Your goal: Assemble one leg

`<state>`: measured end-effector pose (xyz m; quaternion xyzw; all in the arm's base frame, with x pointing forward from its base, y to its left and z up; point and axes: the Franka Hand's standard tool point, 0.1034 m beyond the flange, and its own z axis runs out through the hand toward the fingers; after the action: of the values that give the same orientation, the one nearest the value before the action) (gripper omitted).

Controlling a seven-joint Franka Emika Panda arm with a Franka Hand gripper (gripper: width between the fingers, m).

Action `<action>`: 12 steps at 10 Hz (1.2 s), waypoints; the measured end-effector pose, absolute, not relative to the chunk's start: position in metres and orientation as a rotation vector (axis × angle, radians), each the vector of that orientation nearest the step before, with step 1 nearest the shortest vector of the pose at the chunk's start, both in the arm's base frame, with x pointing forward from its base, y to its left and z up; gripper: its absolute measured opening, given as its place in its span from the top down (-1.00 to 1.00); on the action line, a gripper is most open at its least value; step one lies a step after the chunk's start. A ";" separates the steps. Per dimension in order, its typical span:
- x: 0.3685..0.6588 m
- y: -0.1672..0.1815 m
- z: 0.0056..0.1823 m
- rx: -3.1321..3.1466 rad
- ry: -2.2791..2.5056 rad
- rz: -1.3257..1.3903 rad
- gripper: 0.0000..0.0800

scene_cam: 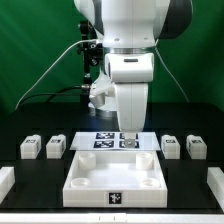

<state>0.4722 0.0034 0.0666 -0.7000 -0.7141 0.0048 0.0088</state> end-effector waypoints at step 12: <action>0.443 -0.019 0.012 -2.195 -2.176 0.038 0.85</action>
Offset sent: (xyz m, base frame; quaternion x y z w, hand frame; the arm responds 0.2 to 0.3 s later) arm -0.0072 0.0051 -0.0527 -0.0041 0.0288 -0.0007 0.9996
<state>0.4429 -0.0187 0.0120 -0.7099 -0.7037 0.0122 0.0253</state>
